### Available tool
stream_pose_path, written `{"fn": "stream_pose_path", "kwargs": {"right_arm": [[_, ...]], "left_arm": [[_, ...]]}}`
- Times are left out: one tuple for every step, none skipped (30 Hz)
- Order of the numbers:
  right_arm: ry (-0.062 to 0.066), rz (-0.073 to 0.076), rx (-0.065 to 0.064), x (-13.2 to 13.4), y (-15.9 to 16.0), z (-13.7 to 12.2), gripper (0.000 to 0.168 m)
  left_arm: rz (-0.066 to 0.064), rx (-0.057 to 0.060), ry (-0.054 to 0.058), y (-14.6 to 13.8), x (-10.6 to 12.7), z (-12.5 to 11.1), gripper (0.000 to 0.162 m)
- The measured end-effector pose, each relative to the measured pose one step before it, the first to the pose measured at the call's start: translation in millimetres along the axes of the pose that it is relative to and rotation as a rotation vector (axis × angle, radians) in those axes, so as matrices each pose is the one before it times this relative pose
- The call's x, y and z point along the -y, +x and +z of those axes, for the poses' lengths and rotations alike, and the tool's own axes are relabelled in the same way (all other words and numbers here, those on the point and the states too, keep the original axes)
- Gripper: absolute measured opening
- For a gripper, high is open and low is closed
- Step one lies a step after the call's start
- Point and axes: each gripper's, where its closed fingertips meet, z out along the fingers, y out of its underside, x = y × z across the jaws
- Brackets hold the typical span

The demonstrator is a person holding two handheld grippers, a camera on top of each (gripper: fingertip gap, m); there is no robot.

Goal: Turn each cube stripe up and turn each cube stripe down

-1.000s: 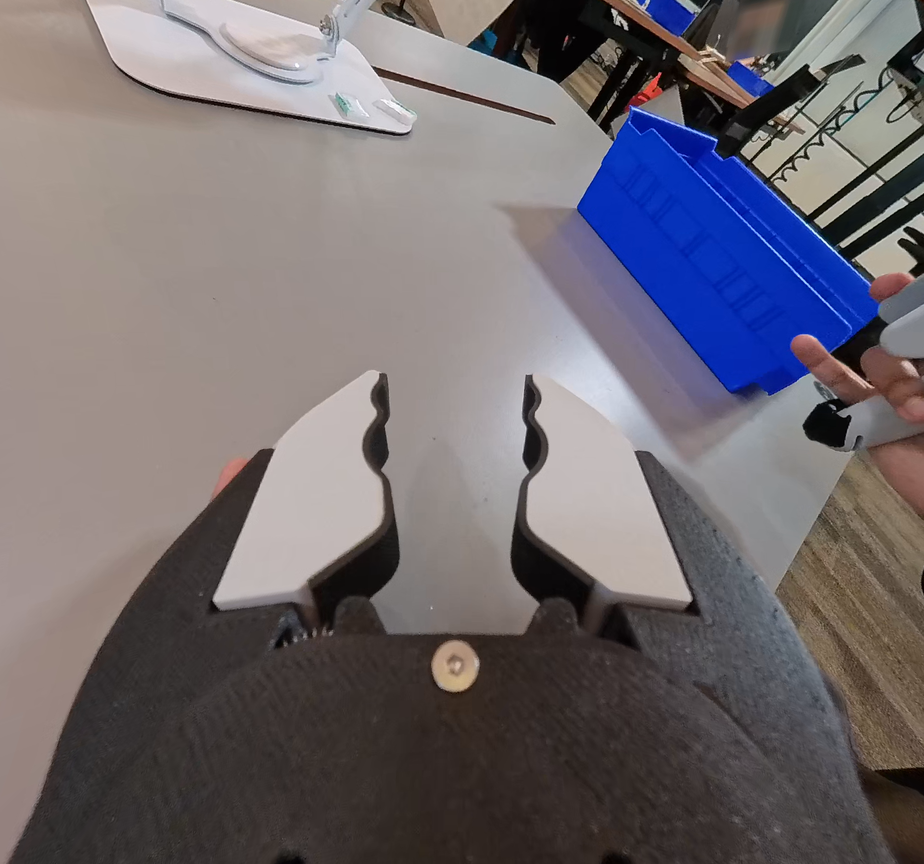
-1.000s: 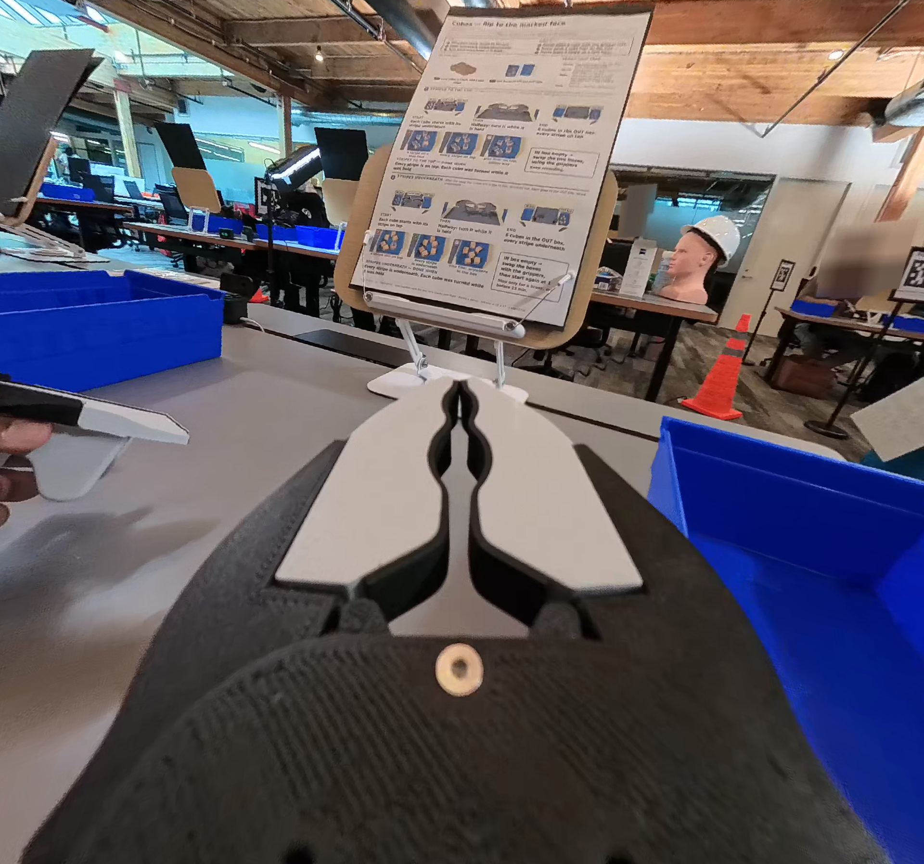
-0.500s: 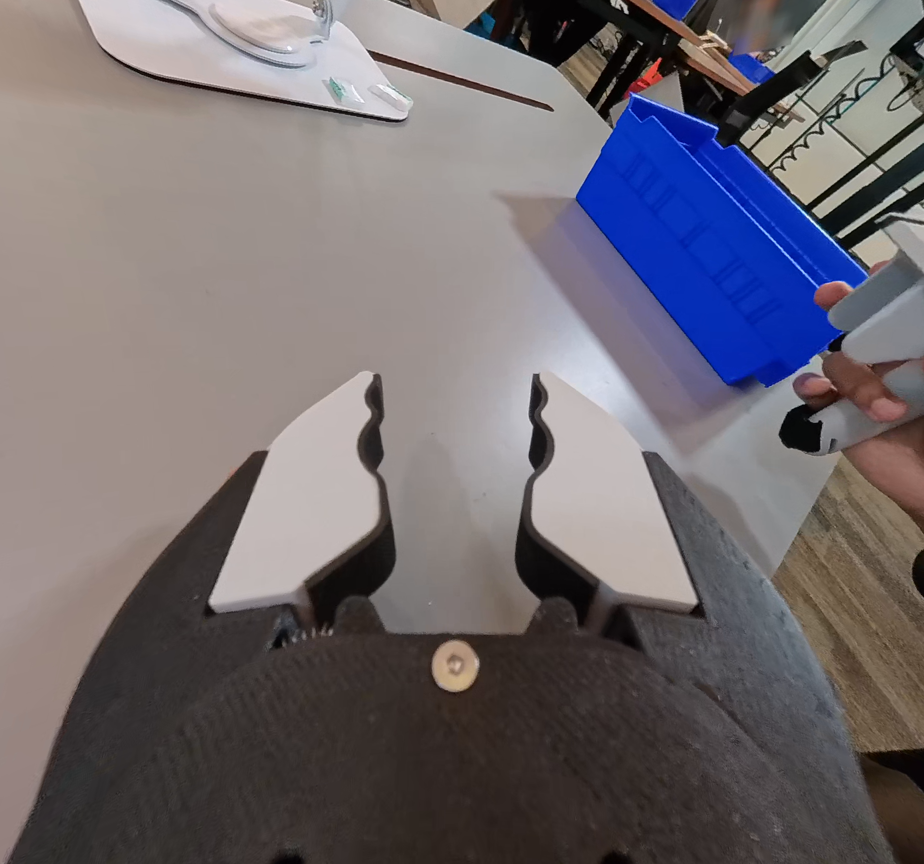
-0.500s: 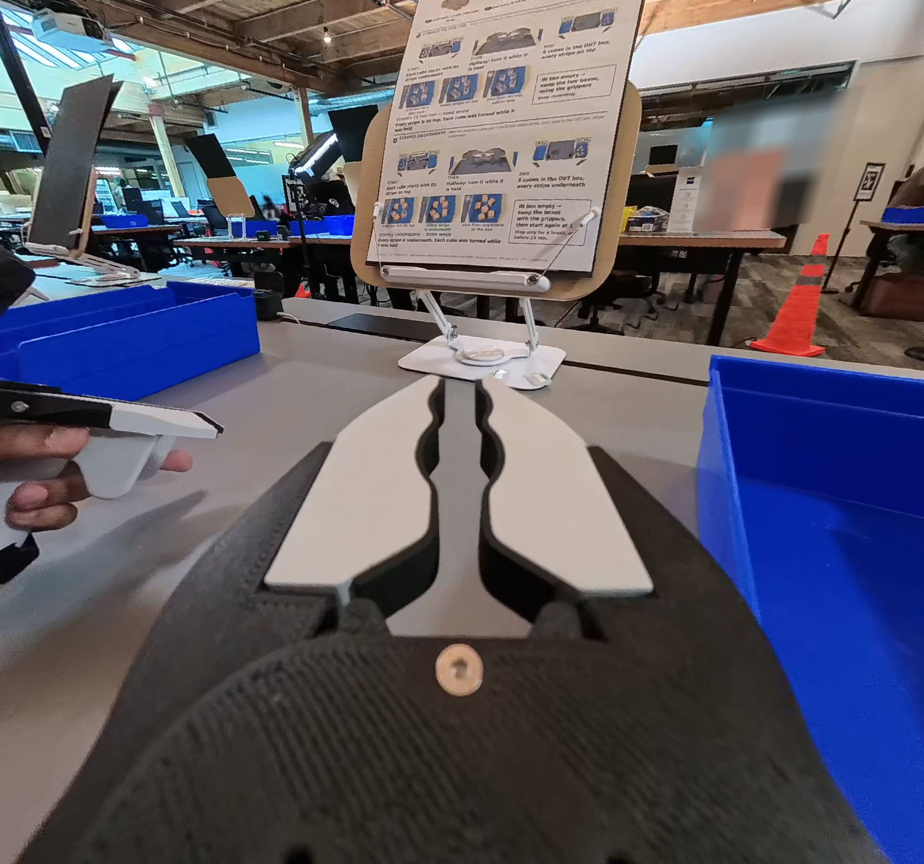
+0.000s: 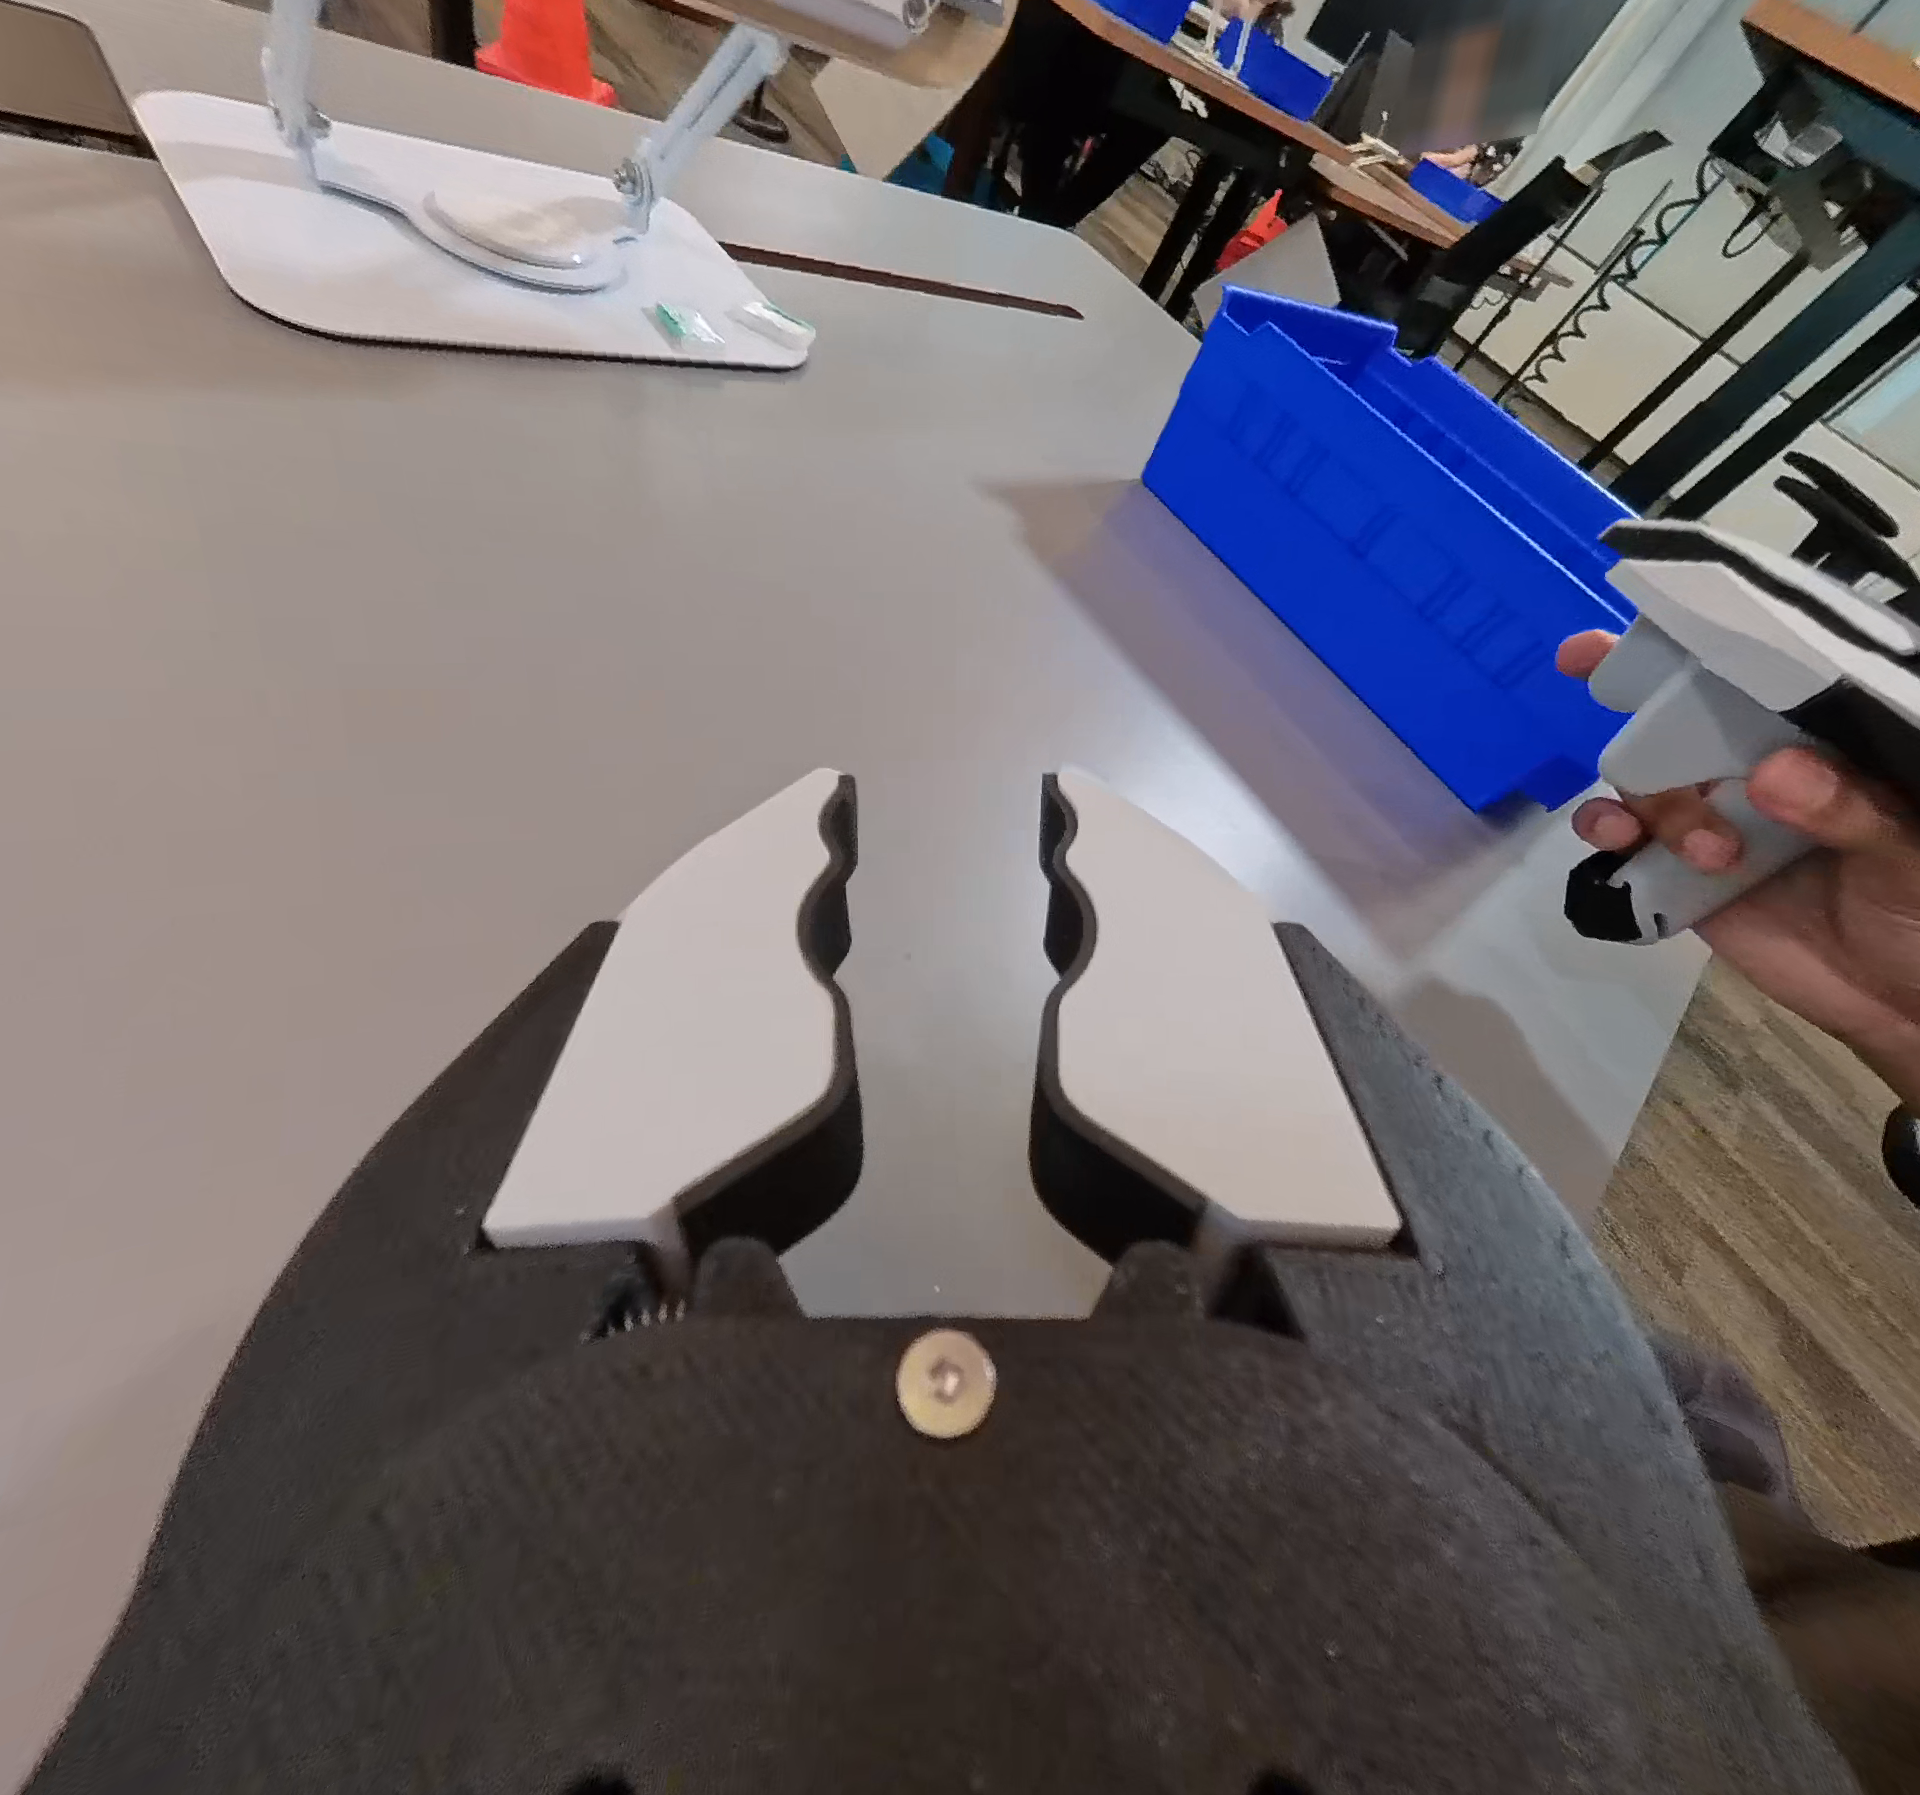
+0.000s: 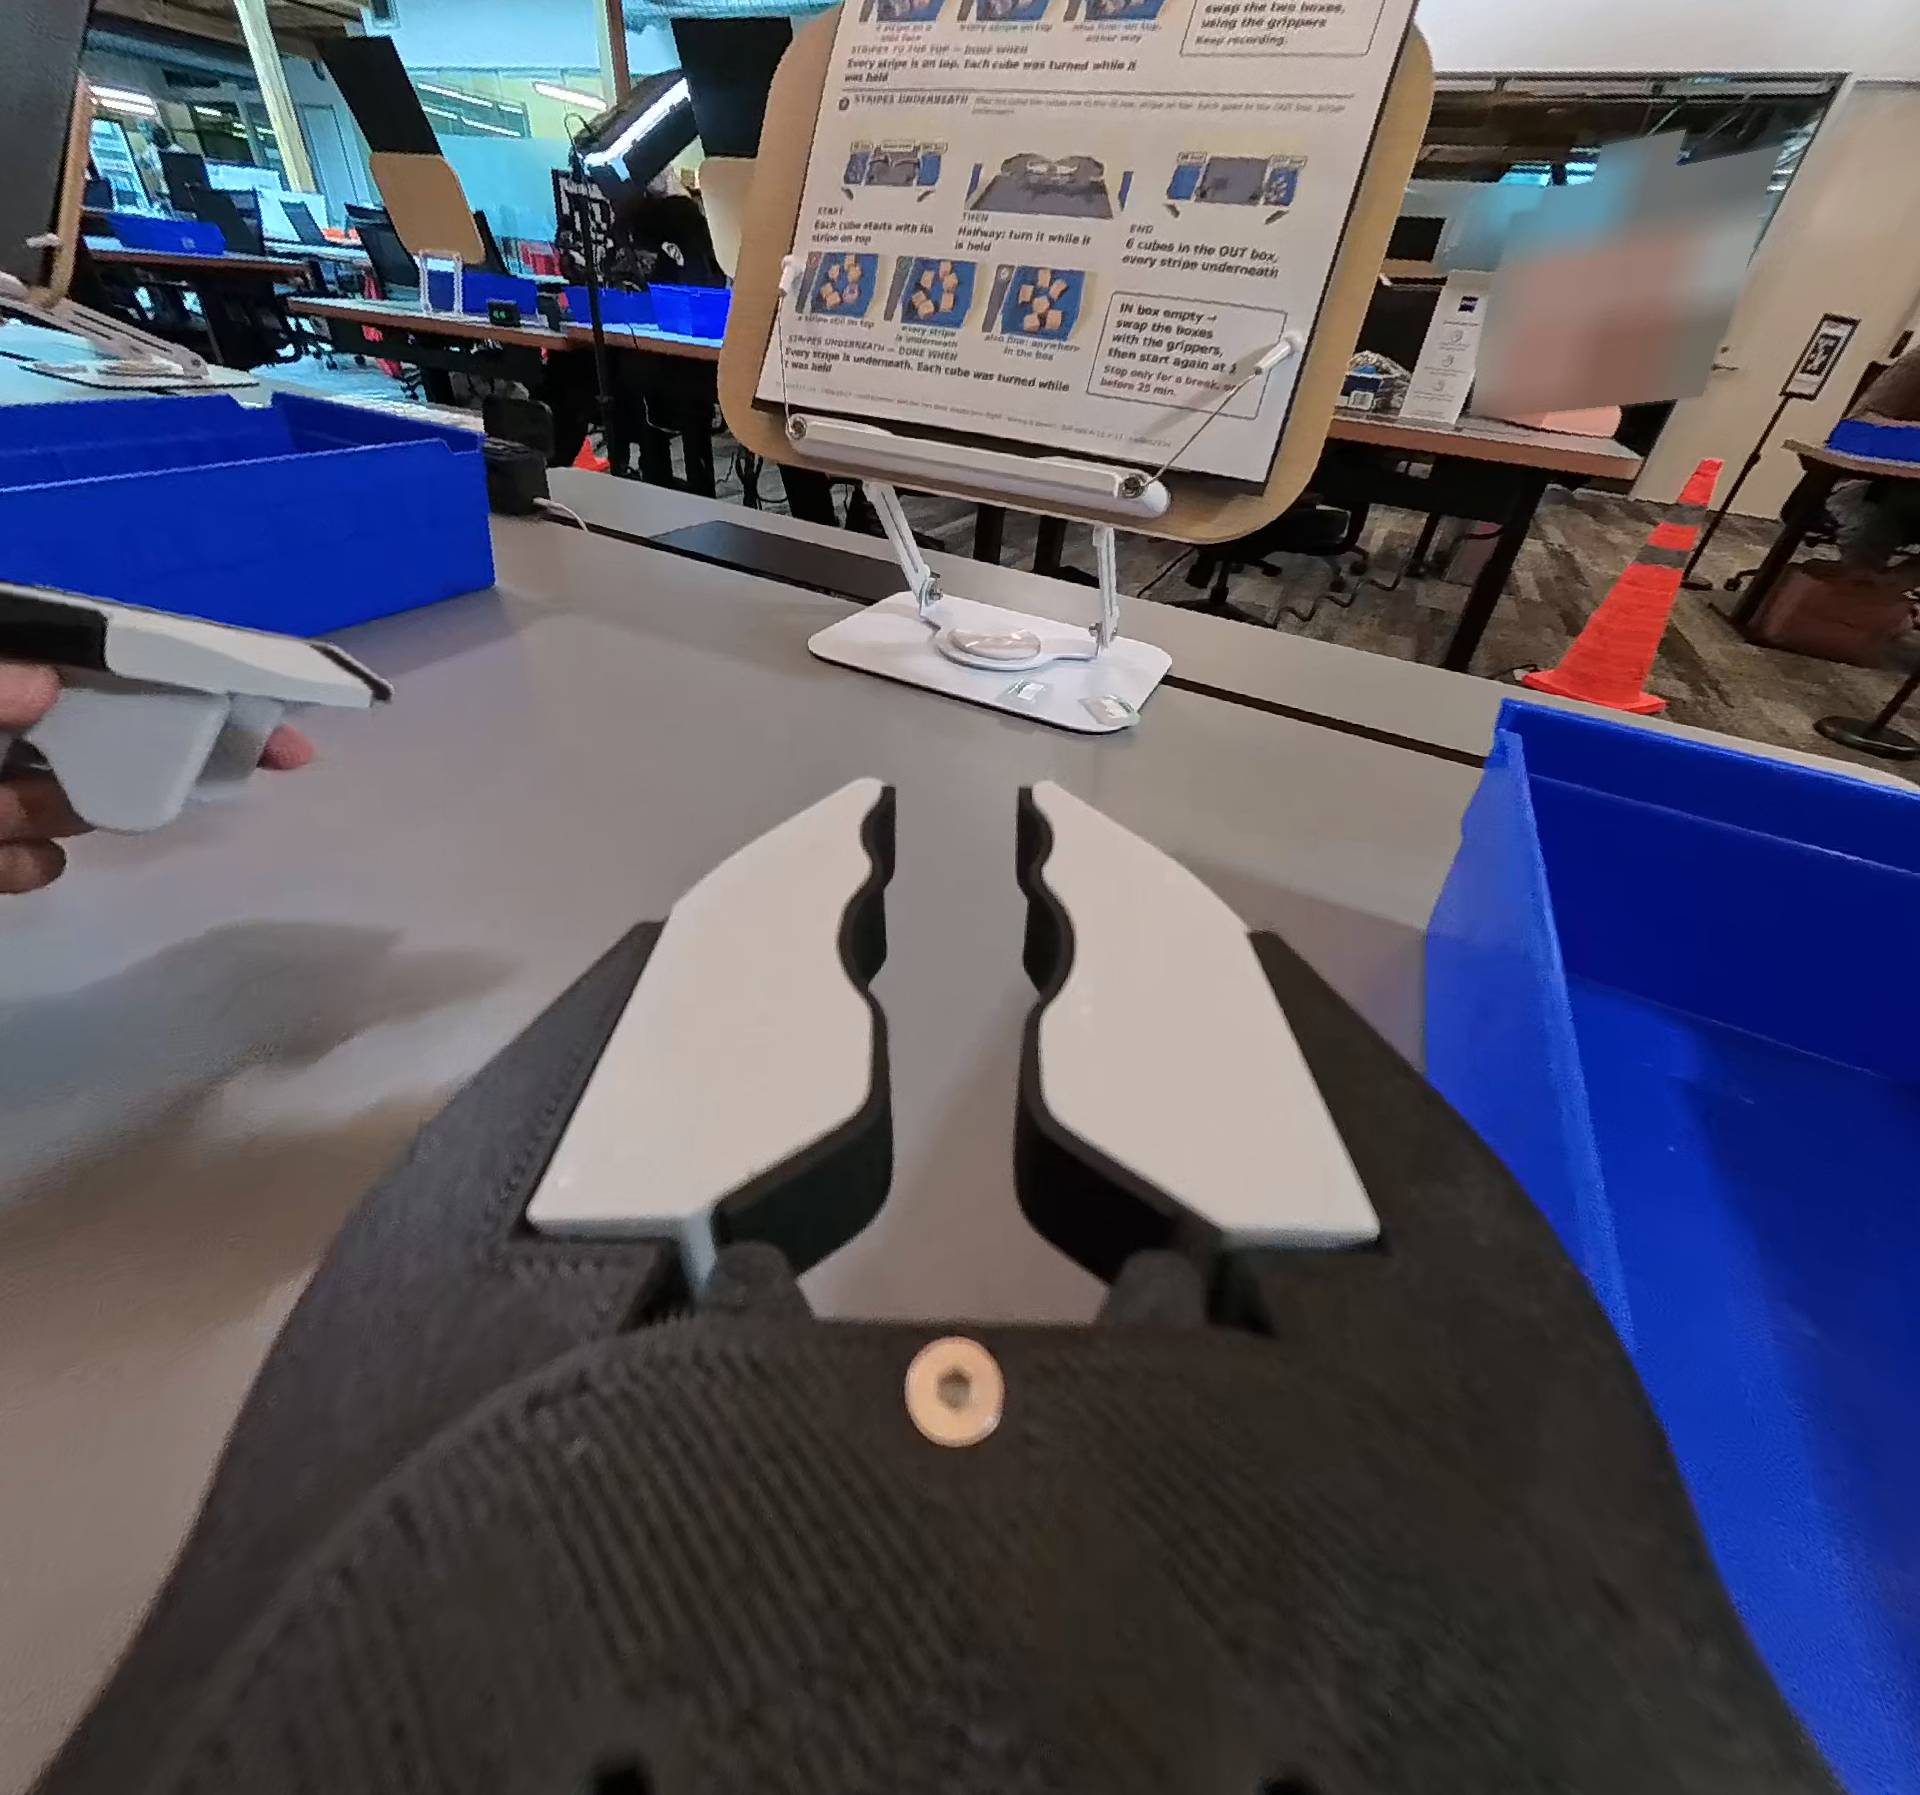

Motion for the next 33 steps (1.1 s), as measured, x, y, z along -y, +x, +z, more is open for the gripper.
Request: {"fn": "stream_pose_path", "kwargs": {"right_arm": [[-0.0055, -0.001, 0.0022, -1.09, -0.33, 0.41, 0.023], [-0.0049, -0.0031, 0.0011, -0.9, -0.18, 0.22, 0.022], [-0.004, -0.0068, -0.0006, -0.76, 0.04, 0.12, 0.022], [-0.0032, -0.0097, -0.002, -0.55, 0.36, 0.05, 0.022], [-0.0028, -0.0092, -0.0021, -0.59, 0.34, -0.01, 0.022], [-0.0027, -0.0063, -0.0007, -0.79, 0.11, 0.14, 0.021], [-0.0027, -0.0027, 0.0002, -0.73, 0.1, 0.33, 0.021], [-0.0031, 0.0002, 0.0014, -0.79, -0.11, 0.54, 0.021], [-0.0036, 0.0009, 0.002, -0.93, -0.45, 0.47, 0.021], [-0.003, -0.0005, 0.0011, -0.7, -0.52, 0.54, 0.02], [-0.0025, -0.0034, 0.0015, -0.5, -0.73, 0.38, 0.02], [-0.0023, -0.0068, 0.0013, -0.41, -1.04, 0.27, 0.019], [-0.0017, -0.0095, -0.0004, -0.17, -0.97, 0.12, 0.018], [-0.0019, -0.0107, -0.0001, -0.16, -1.12, 0.06, 0.018], [-0.0033, -0.0111, 0.0004, -0.32, -1.15, -0.04, 0.018], [-0.0046, -0.0116, -0.0012, -0.66, -0.94, -0.12, 0.018], [-0.0061, -0.0121, -0.002, -1.12, -0.92, -0.33, 0.017], [-0.0082, -0.0127, -0.002, -1.6, -0.84, -0.86, 0.017], [-0.0103, -0.015, -0.0052, -2.17, -0.39, -1.62, 0.017], [-0.0109, -0.0204, -0.0127, -2.15, 0.77, -2.56, 0.017], [-0.011, -0.0271, -0.0179, -2.08, 1.79, -3.68, 0.017], [-0.0082, -0.0286, -0.0197, -1.87, 2.39, -4.79, 0.017], [-0.0063, -0.0209, -0.02, -1.85, 3.09, -5.49, 0.016], [-0.0048, -0.0089, -0.0178, -1.54, 3.37, -5.67, 0.016], [-0.0039, 0.0009, -0.0149, -1.53, 3.73, -5.69, 0.016], [-0.0025, 0.0048, -0.0163, -1.39, 4.44, -5.44, 0.016], [-0.0025, 0.0043, -0.0179, -1.43, 5.01, -4.88, 0.016], [-0.0041, 0.0033, -0.0184, -1.68, 5.27, -4.26, 0.016], [-0.0051, 0.0038, -0.0167, -2.02, 4.96, -3.61, 0.016], [-0.0044, 0.0054, -0.0146, -1.75, 4.54, -2.93, 0.016], [-0.0029, 0.0068, -0.0125, -1.35, 4.0, -2.45, 0.016], [-0.0004, 0.0073, -0.0103, -0.62, 3.28, -1.84, 0.016], [0.002, 0.007, -0.0078, -0.09, 2.51, -1.24, 0.016]], "left_arm": [[-0.0029, -0.009, 0.0025, -0.26, 2.98, -1.88, 0.035], [0.0045, -0.0255, 0.0035, 2.43, 5.91, -3.43, 0.039], [0.0143, -0.0207, 0.0075, 2.37, 10.15, -5.95, 0.044], [0.024, -0.0022, 0.0147, -0.17, 14.58, -8.76, 0.05], [0.0344, 0.0144, 0.0214, -3.54, 18.09, -11.91, 0.056], [0.0401, 0.0314, 0.0257, -7.86, 19.67, -14.54, 0.061], [0.0375, 0.0541, 0.0264, -13.78, 19.57, -16.6, 0.064], [0.0314, 0.0731, 0.0194, -19.86, 16.84, -17.43, 0.064], [0.0276, 0.079, 0.0054, -23.85, 12.03, -16.76, 0.062], [0.0202, 0.086, -0.0127, -27.73, 5.54, -15.19, 0.06], [0.0097, 0.0968, -0.0247, -31.23, -0.99, -12.62, 0.06], [0.0002, 0.0973, -0.0322, -32.33, -6.93, -9.53, 0.06], [-0.0111, 0.0841, -0.042, -30.15, -11.95, -5.89, 0.06], [-0.0231, 0.0568, -0.0514, -25.16, -14.88, -2.5, 0.061], [-0.0342, 0.0272, -0.0534, -19.21, -15.34, 0.0, 0.064], [-0.0431, 0.0087, -0.0436, -14.72, -12.96, 1.45, 0.066], [-0.0488, -0.0039, -0.025, -11.17, -9.01, 2.6, 0.066], [-0.0529, -0.0184, -0.0096, -7.29, -4.99, 3.59, 0.065], [-0.0548, -0.027, -0.0053, -4.42, -2.41, 4.79, 0.064], [-0.0493, -0.0258, -0.0089, -2.8, -1.25, 6.18, 0.064], [-0.0345, -0.0205, -0.0171, -1.69, -1.04, 7.26, 0.064], [-0.0138, -0.0103, -0.0273, -0.89, -1.66, 8.04, 0.063], [0.0059, 0.0107, -0.0375, -2.14, -2.72, 8.31, 0.063], [0.0225, 0.029, -0.043, -3.6, -2.99, 8.38, 0.063], [0.0401, 0.038, -0.0453, -4.09, -3.29, 8.21, 0.063], [0.0528, 0.0467, -0.0475, -5.07, -3.73, 8.01, 0.063], [0.0456, 0.0523, -0.0472, -5.89, -3.92, 8.08, 0.063], [0.0305, 0.0357, -0.0466, -3.67, -4.22, 8.12, 0.062], [0.0145, 0.0034, -0.0438, 0.84, -4.52, 7.92, 0.062], [-0.0004, -0.0232, -0.0363, 4.66, -4.1, 7.54, 0.061], [-0.0067, -0.018, -0.0295, 3.7, -3.59, 6.76, 0.062], [0.0041, 0.0079, -0.0312, -0.25, -3.99, 5.33, 0.058], [0.0147, 0.0443, -0.0275, -5.1, -2.32, 1.93, 0.049]]}}
